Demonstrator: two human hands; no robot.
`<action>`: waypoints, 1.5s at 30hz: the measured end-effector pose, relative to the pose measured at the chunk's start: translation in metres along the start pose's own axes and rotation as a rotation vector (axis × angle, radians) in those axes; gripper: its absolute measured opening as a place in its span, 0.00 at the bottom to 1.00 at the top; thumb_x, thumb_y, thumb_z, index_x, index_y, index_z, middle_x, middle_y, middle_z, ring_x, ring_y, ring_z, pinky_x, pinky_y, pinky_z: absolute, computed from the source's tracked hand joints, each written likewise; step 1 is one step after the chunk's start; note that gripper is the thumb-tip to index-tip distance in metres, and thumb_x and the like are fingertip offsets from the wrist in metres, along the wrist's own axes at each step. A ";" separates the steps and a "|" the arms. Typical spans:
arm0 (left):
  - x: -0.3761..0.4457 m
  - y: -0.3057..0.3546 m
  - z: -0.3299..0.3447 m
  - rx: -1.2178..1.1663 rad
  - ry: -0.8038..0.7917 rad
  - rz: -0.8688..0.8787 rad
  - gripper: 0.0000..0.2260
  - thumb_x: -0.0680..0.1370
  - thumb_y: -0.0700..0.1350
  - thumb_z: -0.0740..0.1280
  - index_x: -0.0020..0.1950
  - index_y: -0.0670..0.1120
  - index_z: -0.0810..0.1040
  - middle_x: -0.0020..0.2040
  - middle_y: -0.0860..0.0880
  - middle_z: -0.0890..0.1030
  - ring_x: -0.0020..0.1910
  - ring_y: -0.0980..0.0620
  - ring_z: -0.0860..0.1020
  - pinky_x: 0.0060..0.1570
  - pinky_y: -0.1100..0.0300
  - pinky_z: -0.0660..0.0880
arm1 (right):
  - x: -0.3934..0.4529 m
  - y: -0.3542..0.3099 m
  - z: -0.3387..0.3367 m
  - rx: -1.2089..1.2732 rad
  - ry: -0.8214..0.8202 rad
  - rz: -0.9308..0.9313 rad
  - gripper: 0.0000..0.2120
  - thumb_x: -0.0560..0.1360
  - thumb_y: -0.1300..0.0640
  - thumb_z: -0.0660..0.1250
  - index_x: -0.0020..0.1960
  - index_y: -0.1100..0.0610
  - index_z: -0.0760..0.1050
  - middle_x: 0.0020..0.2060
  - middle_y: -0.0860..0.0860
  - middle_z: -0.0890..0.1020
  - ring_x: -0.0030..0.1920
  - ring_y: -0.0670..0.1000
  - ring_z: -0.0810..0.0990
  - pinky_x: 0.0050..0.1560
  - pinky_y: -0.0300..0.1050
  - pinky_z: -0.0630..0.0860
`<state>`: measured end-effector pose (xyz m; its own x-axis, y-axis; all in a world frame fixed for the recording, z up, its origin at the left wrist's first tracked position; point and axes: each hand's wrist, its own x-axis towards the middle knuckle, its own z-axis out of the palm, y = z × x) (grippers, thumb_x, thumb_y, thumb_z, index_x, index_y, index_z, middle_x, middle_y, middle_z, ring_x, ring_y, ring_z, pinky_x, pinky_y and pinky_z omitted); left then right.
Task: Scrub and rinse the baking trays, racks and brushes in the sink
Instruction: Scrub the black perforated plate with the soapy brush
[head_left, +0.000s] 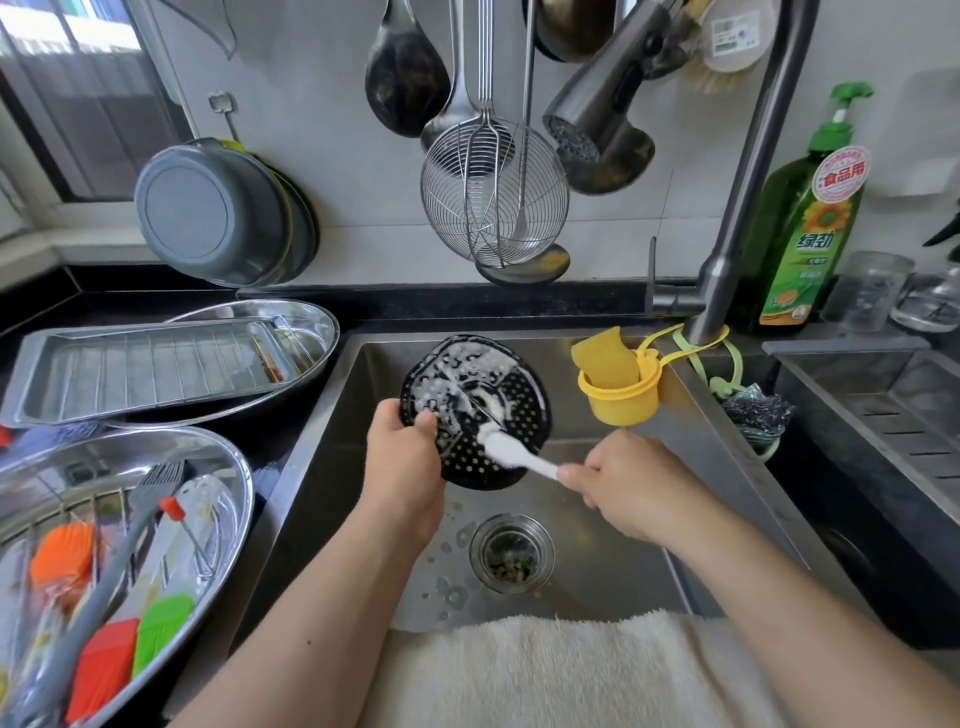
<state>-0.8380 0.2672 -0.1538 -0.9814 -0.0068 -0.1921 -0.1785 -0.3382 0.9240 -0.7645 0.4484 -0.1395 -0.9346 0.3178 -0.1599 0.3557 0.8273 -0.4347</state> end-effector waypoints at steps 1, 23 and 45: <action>0.002 0.000 -0.001 -0.012 0.015 0.006 0.09 0.86 0.35 0.56 0.55 0.44 0.74 0.58 0.39 0.82 0.57 0.40 0.82 0.59 0.41 0.80 | -0.001 -0.001 0.002 -0.021 -0.017 -0.004 0.23 0.81 0.41 0.64 0.39 0.58 0.80 0.35 0.54 0.80 0.37 0.56 0.78 0.37 0.46 0.72; -0.004 -0.002 0.001 0.099 -0.061 0.022 0.07 0.87 0.38 0.57 0.53 0.43 0.74 0.56 0.37 0.82 0.52 0.43 0.81 0.61 0.38 0.78 | 0.002 -0.004 0.001 0.041 0.033 0.008 0.24 0.81 0.41 0.63 0.42 0.61 0.81 0.37 0.56 0.82 0.40 0.57 0.79 0.40 0.47 0.73; -0.003 -0.005 0.003 0.117 -0.083 -0.034 0.07 0.87 0.39 0.57 0.59 0.42 0.74 0.58 0.39 0.82 0.55 0.43 0.83 0.53 0.45 0.82 | 0.002 -0.004 -0.001 0.037 0.116 -0.009 0.25 0.81 0.41 0.63 0.35 0.59 0.75 0.32 0.54 0.77 0.35 0.56 0.75 0.35 0.46 0.68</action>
<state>-0.8341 0.2717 -0.1569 -0.9763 0.0825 -0.2000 -0.2138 -0.2251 0.9506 -0.7680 0.4459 -0.1375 -0.9300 0.3636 -0.0534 0.3450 0.8136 -0.4681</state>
